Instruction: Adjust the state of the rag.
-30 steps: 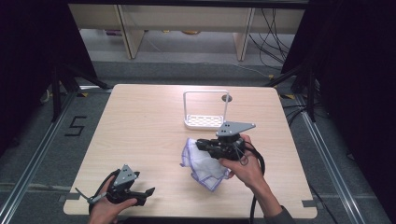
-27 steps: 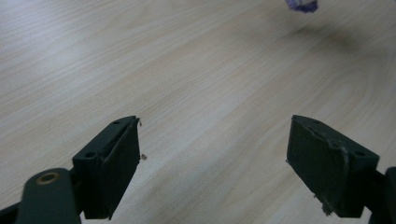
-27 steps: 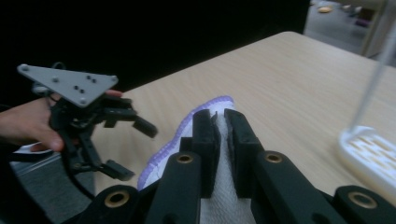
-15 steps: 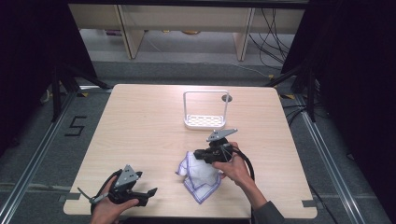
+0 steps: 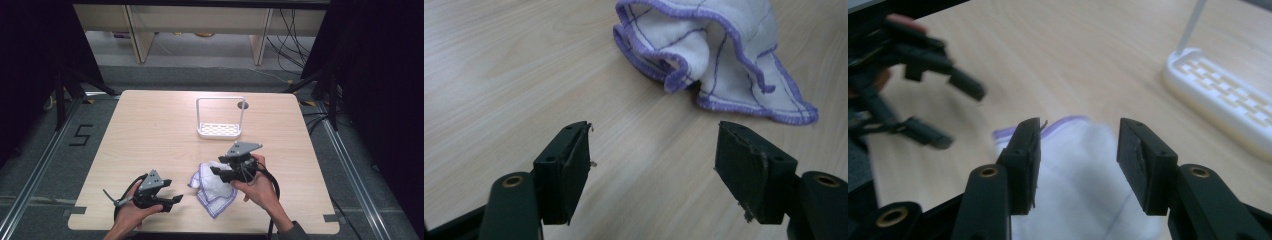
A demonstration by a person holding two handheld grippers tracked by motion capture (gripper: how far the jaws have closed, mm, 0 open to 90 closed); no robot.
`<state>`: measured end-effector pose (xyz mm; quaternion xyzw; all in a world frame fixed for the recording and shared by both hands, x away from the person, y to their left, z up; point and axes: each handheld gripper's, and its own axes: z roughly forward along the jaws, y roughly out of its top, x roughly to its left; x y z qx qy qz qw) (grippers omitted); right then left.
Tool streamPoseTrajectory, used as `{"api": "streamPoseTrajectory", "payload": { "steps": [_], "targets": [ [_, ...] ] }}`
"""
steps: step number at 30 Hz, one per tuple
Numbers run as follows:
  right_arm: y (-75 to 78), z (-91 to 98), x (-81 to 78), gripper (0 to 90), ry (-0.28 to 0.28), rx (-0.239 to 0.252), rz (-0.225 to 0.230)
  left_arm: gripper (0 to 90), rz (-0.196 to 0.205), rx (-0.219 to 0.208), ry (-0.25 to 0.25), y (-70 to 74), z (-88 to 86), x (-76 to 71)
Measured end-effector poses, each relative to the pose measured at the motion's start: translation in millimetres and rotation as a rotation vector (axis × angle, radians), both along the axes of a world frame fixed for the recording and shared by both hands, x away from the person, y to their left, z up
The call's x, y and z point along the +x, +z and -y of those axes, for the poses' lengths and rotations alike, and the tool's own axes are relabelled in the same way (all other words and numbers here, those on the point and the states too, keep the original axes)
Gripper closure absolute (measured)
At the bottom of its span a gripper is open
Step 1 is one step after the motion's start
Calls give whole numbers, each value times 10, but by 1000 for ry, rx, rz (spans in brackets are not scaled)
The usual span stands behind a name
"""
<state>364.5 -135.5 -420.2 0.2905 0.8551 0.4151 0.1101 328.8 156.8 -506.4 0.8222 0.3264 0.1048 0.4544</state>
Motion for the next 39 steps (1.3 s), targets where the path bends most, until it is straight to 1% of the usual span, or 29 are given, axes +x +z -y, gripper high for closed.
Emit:
{"api": "streamPoseTrajectory", "payload": {
  "steps": [1,2,3,6,8,9,11,12,13,14,16,17,18,19,20,22,23,24,26,27,28,29,30,31,33,34,37,38,39],
  "targets": [
    [-18,-7,-44,525,15,-5,0,333,4,-4,-6,1,37,18],
    [-51,-19,-124,524,39,-20,-26,350,13,10,-18,8,64,38],
    [-83,-30,-192,524,46,-22,-52,355,17,6,-19,9,95,44],
    [-184,-24,-320,524,54,-32,-72,373,32,14,-40,14,207,84],
    [-274,-6,-382,523,47,-32,-82,407,51,45,-77,16,279,146],
    [-328,-2,-401,516,44,-45,-86,429,52,35,-66,11,312,160],
    [-398,0,-421,504,42,-50,-102,517,46,18,-86,-10,359,230],
    [-442,-12,-437,496,33,-40,-107,558,43,19,-96,-16,375,259],
    [-469,-20,-447,485,41,-59,-119,656,54,16,-105,-23,385,285],
    [-501,-43,-460,477,38,-62,-127,716,52,10,-107,-6,392,302],
    [-572,-112,-478,474,46,-77,-123,790,61,7,-106,24,388,312],
    [-582,-136,-487,474,52,-84,-132,802,72,9,-108,48,374,314],
    [-630,-188,-479,472,60,-92,-93,814,77,19,-113,65,362,313],
    [-634,-225,-489,467,48,-117,-95,821,83,11,-112,66,359,312],
    [-657,-258,-487,467,43,-123,-68,825,70,15,-109,86,348,304],
    [-686,-325,-485,468,16,-141,-47,828,71,14,-123,93,339,310],
    [-689,-359,-488,470,8,-160,-48,829,73,13,-124,95,339,310],
    [-710,-383,-485,474,-3,-172,-28,830,70,8,-113,99,348,299],
    [-736,-438,-483,505,-26,-214,-30,831,83,20,-125,102,342,302],
    [-775,-462,-455,554,-35,-225,-3,831,91,32,-128,106,338,301],
    [-790,-465,-431,625,-29,-220,0,831,94,50,-129,116,330,301],
    [-792,-443,-389,689,-7,-213,10,831,97,41,-127,109,324,306],
    [-792,-411,-355,749,-10,-232,32,831,91,48,-126,117,312,312],
    [-791,-399,-343,793,-12,-234,44,831,75,23,-126,108,311,315],
    [-779,-338,-308,867,3,-247,36,831,77,33,-127,110,308,316],
    [-788,-330,-307,892,-3,-234,44,831,79,37,-129,111,306,315],
    [-769,-318,-322,895,-8,-190,-2,832,78,19,-134,104,312,314],
    [-752,-315,-322,879,-5,-190,-3,832,82,30,-135,104,307,317],
    [-750,-333,-331,818,5,-183,-3,832,80,30,-134,103,308,316]
  ]
}}
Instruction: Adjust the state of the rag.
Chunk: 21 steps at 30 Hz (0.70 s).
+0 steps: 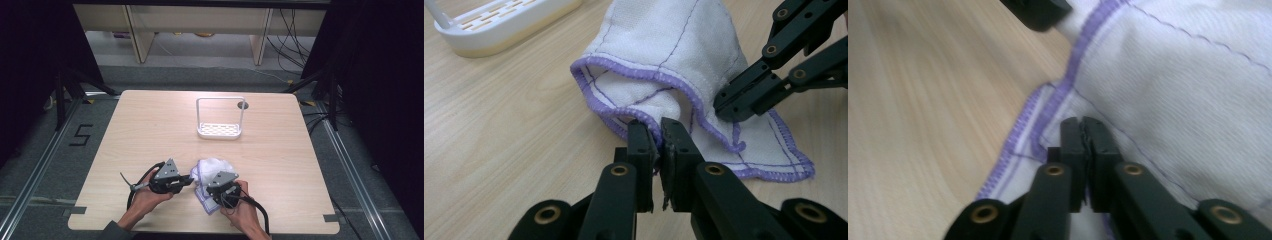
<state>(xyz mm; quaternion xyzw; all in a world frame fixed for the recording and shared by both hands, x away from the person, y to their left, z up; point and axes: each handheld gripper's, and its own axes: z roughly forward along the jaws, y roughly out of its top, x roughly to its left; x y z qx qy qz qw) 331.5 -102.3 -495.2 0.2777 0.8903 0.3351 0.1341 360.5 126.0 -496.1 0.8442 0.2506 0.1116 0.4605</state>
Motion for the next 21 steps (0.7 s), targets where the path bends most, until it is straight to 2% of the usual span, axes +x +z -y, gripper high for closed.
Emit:
{"api": "streamPoseTrajectory", "payload": {
  "steps": [1,4,7,8,9,10,11,12,13,14,15,16,17,18,19,20,21],
  "targets": [
    [-7,-25,-12,759,-12,16,19,832,-6,9,-2,2,-1,1],
    [-27,-129,-66,677,5,-3,8,832,-9,-1,-5,-15,-10,13],
    [-65,-186,-73,640,-9,-29,2,831,-18,-16,10,-31,-10,13],
    [-96,-199,-64,638,-25,-55,27,831,-7,16,2,-24,-30,25],
    [-122,-208,-45,640,-16,-60,56,831,-4,8,4,-28,-30,24],
    [-112,-203,-38,666,-1,-66,45,831,-8,-7,2,-33,-27,25],
    [-106,-219,-56,717,-9,-45,20,831,-9,-3,1,-30,-35,28],
    [-111,-211,-48,771,2,-49,30,831,-13,3,8,-28,-38,26],
    [-133,-214,-48,799,-18,-33,38,832,-13,8,11,-29,-44,27],
    [-126,-186,-33,837,-15,-19,26,833,-8,2,11,-36,-45,29],
    [-113,-151,-12,847,-15,-39,30,834,-9,-4,7,-37,-50,33],
    [-97,-146,-16,851,-20,2,5,835,-10,-2,3,-32,-56,34],
    [-78,-125,-10,852,-15,13,-22,836,-1,-5,12,-29,-60,29],
    [-53,-98,-5,853,-18,37,-46,837,-8,-11,10,-18,-69,29],
    [-19,-68,-1,853,-16,50,-48,839,1,-3,20,-6,-83,27],
    [22,-43,-13,853,-16,71,-54,841,-2,-4,8,4,-102,36],
    [62,-8,-12,854,2,76,-41,843,5,10,25,18,-120,31]
  ]
}}
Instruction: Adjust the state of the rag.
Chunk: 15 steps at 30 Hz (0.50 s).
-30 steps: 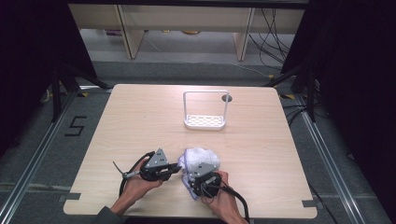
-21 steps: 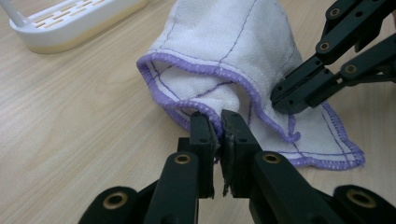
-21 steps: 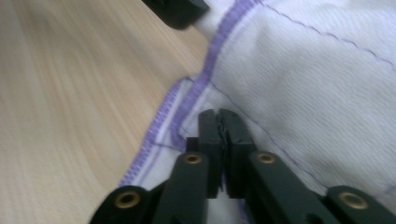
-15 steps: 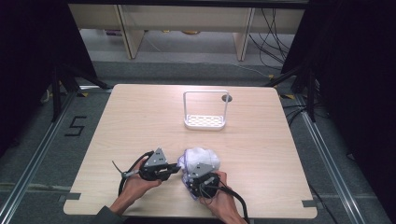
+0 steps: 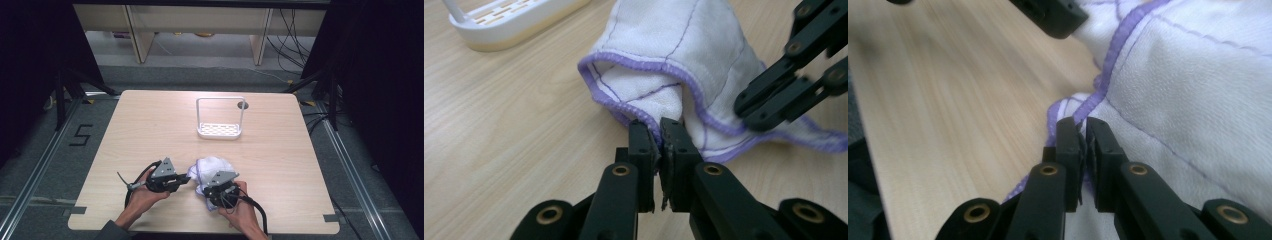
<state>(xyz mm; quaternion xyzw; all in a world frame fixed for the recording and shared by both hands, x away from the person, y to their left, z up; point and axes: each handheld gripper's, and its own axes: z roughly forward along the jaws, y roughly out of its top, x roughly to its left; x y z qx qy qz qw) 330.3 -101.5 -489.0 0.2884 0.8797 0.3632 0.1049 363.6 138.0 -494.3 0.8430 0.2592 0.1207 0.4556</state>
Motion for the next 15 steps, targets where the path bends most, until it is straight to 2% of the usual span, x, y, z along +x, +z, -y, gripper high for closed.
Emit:
{"api": "streamPoseTrajectory", "payload": {
  "steps": [1,4,6,8,13,14,15],
  "targets": [
    [29,23,-5,854,8,21,6,846,-9,-18,-3,1,-6,2],
    [133,114,-36,854,37,48,-37,852,7,-24,14,33,-47,-6],
    [161,180,-55,854,41,53,-33,854,15,-15,11,59,-70,-10],
    [167,227,-62,854,34,70,-51,854,19,-15,16,78,-79,-15],
    [287,343,-91,855,23,111,-44,857,63,-9,14,196,-123,-25],
    [315,358,-88,855,41,126,-34,857,74,3,15,241,-141,-32],
    [363,388,-101,855,28,146,-29,857,84,-3,13,262,-150,-29]
  ]
}}
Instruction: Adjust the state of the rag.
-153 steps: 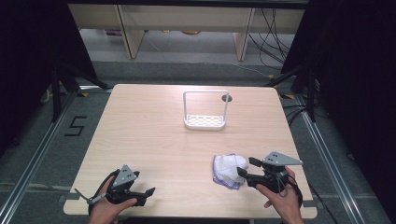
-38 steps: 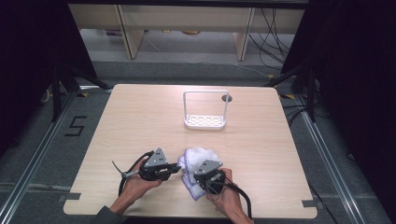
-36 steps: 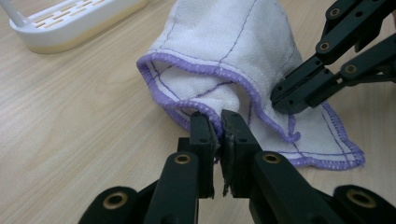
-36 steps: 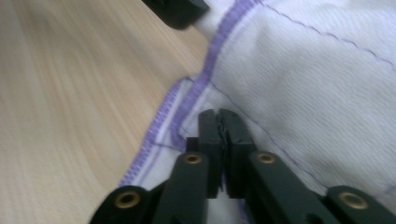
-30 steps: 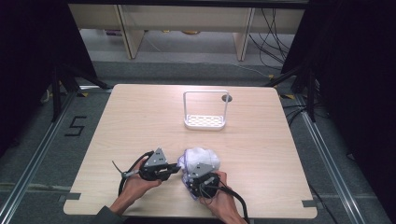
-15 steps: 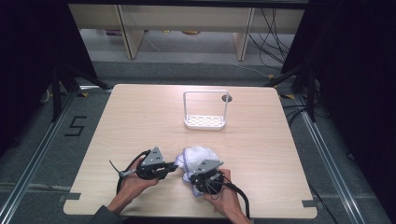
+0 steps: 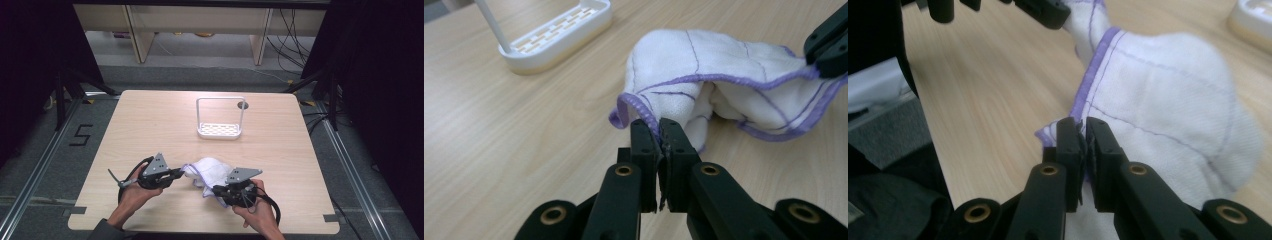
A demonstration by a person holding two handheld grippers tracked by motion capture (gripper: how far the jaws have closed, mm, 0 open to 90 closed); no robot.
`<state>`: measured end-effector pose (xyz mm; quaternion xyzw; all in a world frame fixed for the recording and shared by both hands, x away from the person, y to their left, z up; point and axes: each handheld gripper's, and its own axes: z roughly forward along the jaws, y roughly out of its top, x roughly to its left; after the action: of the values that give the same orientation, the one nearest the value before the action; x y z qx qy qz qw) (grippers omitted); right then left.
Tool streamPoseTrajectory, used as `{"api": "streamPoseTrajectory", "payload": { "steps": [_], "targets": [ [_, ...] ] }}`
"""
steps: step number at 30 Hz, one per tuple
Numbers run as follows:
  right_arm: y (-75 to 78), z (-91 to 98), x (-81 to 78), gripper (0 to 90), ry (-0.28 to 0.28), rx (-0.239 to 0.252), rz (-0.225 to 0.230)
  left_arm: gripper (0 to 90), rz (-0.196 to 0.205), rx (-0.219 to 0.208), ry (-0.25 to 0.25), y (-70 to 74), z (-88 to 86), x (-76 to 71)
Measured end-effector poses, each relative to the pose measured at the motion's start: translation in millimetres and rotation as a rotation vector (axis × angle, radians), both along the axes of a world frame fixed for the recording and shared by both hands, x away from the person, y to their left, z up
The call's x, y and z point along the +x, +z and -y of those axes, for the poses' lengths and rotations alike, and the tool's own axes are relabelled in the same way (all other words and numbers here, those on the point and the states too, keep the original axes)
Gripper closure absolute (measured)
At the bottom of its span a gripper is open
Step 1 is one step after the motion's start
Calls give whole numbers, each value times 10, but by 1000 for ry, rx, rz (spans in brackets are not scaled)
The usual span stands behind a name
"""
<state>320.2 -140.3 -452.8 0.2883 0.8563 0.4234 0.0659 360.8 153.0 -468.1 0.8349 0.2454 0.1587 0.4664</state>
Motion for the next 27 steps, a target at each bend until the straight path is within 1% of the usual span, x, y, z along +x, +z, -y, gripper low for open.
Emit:
{"api": "streamPoseTrajectory", "payload": {
  "steps": [1,2,3,4,5,6,7,8,9,10,11,12,13,14,15,16,17,18,19,20,21,22,24,26,27],
  "targets": [
    [27,19,0,856,-3,3,18,858,1,6,5,33,-16,-3],
    [59,39,-5,856,0,14,2,858,12,1,10,82,-47,2],
    [121,79,-14,857,-7,32,11,858,14,-1,18,129,-79,1],
    [172,109,-15,857,0,48,22,858,14,-7,14,180,-115,4],
    [239,152,-19,858,4,56,37,858,24,-2,12,240,-157,4],
    [299,189,-28,858,-8,80,49,858,30,-2,19,290,-185,-3],
    [353,224,-42,859,-19,84,51,858,37,-5,22,370,-229,-14],
    [432,278,-61,859,-30,102,35,858,43,-8,22,439,-264,-27],
    [477,328,-50,859,-17,121,58,858,44,-15,23,506,-299,-41],
    [522,379,-54,860,-29,127,65,858,45,-23,19,551,-323,-50],
    [552,416,-59,860,-30,135,41,858,44,-15,16,624,-361,-71],
    [580,481,-35,860,-27,142,60,857,40,-10,16,664,-385,-79],
    [598,525,-41,860,-61,137,41,858,29,-5,17,680,-393,-82],
    [599,557,-24,860,-65,135,39,857,17,6,12,674,-390,-70],
    [582,599,22,860,-66,122,58,857,2,22,16,621,-364,-36],
    [542,628,75,860,-68,98,50,857,-12,58,7,582,-356,2],
    [503,632,110,859,-74,89,38,857,-26,80,12,480,-323,80],
    [420,629,178,859,-74,79,16,857,-47,80,19,388,-302,150],
    [348,614,217,859,-92,81,-22,857,-69,67,31,290,-276,218],
    [278,605,271,858,-95,70,-42,857,-86,59,40,218,-256,265],
    [223,585,295,858,-105,70,-68,857,-107,94,38,126,-242,341],
    [155,571,344,858,-110,63,-96,856,-111,110,45,69,-228,390],
    [65,536,415,857,-109,33,-93,856,-123,101,62,7,-218,468],
    [20,507,487,857,-107,-16,-50,855,-125,95,81,-29,-203,551],
    [16,486,520,857,-116,-26,-54,855,-127,95,90,-46,-185,599]
  ]
}}
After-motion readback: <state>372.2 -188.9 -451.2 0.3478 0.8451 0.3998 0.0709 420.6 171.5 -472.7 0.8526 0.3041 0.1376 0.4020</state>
